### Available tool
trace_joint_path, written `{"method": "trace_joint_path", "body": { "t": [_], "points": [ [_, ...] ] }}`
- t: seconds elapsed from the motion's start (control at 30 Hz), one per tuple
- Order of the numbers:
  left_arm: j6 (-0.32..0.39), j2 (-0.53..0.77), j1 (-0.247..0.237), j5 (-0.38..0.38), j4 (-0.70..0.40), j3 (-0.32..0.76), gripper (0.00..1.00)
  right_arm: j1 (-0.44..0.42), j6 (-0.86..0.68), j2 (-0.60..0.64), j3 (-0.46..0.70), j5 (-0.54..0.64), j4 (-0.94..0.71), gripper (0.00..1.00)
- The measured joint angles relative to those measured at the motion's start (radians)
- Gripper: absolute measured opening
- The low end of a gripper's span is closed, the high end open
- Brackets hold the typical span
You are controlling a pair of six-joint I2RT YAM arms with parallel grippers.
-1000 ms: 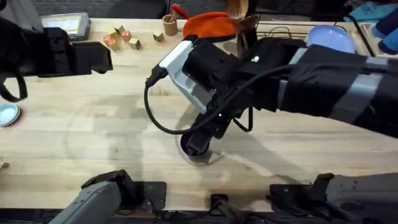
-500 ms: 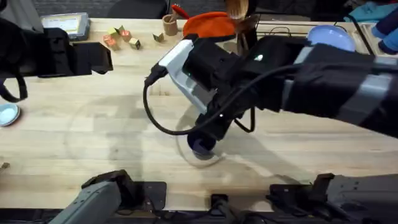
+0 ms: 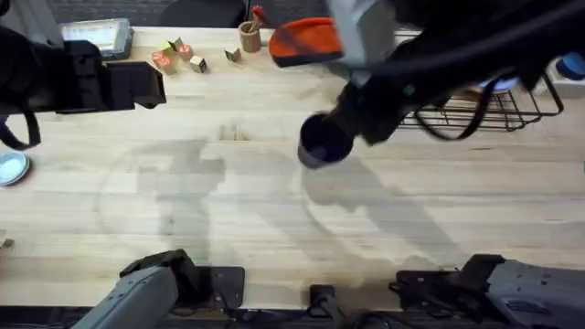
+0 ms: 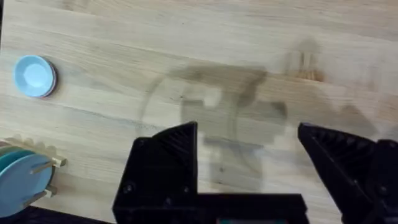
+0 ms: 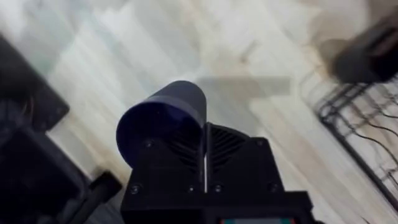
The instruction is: Pick up the cup on the table and put them onto the rack.
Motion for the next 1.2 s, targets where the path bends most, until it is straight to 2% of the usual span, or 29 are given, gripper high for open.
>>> {"method": "trace_joint_path", "body": {
  "t": [0.03,0.27,0.47,0.5,0.57,0.83,1.2],
  "points": [
    [0.000,0.000,0.000,0.000,0.002,0.000,0.993,-0.065,0.000,-0.008,0.038,0.004,-0.002,0.032],
    [0.000,0.000,0.000,0.000,0.002,0.000,0.993,-0.253,0.000,-0.024,0.135,0.008,-0.004,0.032],
    [0.000,0.000,0.000,0.000,0.002,0.000,0.993,-0.435,0.000,-0.029,0.167,0.009,0.010,0.032],
    [0.000,0.000,0.000,0.000,0.002,0.000,0.993,-0.514,0.000,-0.029,0.167,0.011,0.029,0.031],
    [0.000,0.000,0.000,0.000,0.002,0.000,0.993,-0.555,0.000,-0.029,0.167,0.012,0.055,0.031],
    [0.000,0.000,0.000,0.000,0.002,0.000,0.993,-0.670,0.000,-0.026,0.167,0.013,0.172,0.030],
    [0.000,0.000,0.000,0.000,0.001,0.000,0.993,-0.681,-0.023,0.143,0.171,0.015,0.188,0.031]
  ]
}}
